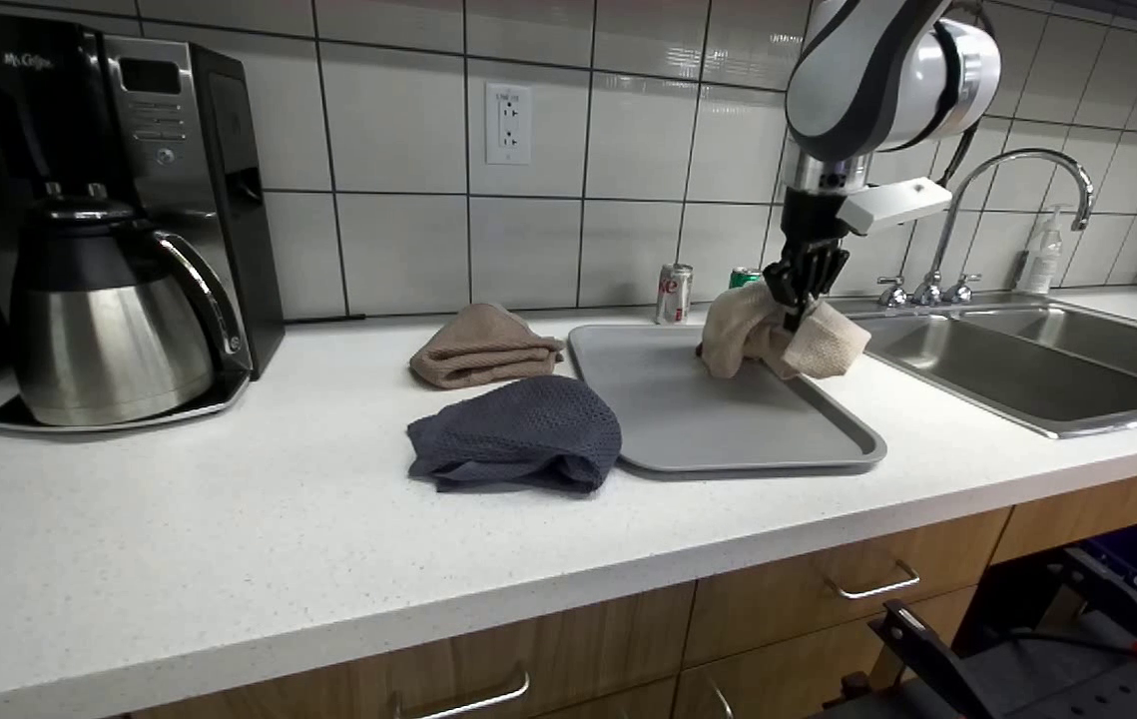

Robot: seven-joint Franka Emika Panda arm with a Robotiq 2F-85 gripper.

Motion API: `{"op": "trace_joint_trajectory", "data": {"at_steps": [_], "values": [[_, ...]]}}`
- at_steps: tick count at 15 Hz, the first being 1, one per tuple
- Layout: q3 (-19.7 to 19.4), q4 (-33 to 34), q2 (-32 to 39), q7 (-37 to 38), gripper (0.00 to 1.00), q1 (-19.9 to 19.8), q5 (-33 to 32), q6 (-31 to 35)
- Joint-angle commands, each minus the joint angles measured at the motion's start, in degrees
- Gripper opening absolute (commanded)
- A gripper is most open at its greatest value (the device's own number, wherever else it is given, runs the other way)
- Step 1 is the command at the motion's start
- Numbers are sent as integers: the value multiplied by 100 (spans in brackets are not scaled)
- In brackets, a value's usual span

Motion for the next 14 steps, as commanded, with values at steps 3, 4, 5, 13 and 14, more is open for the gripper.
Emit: {"op": "trace_joint_trajectory", "data": {"at_steps": [3, 4, 5, 13, 14], "values": [[18, 362, 310, 371, 2, 140, -270, -50], [19, 399, 349, 393, 2, 162, -284, -53], [10, 438, 395, 443, 2, 193, -320, -56], [-42, 638, 692, 672, 2, 327, -478, -54], [-45, 648, 713, 682, 2, 329, -482, -58]]}}
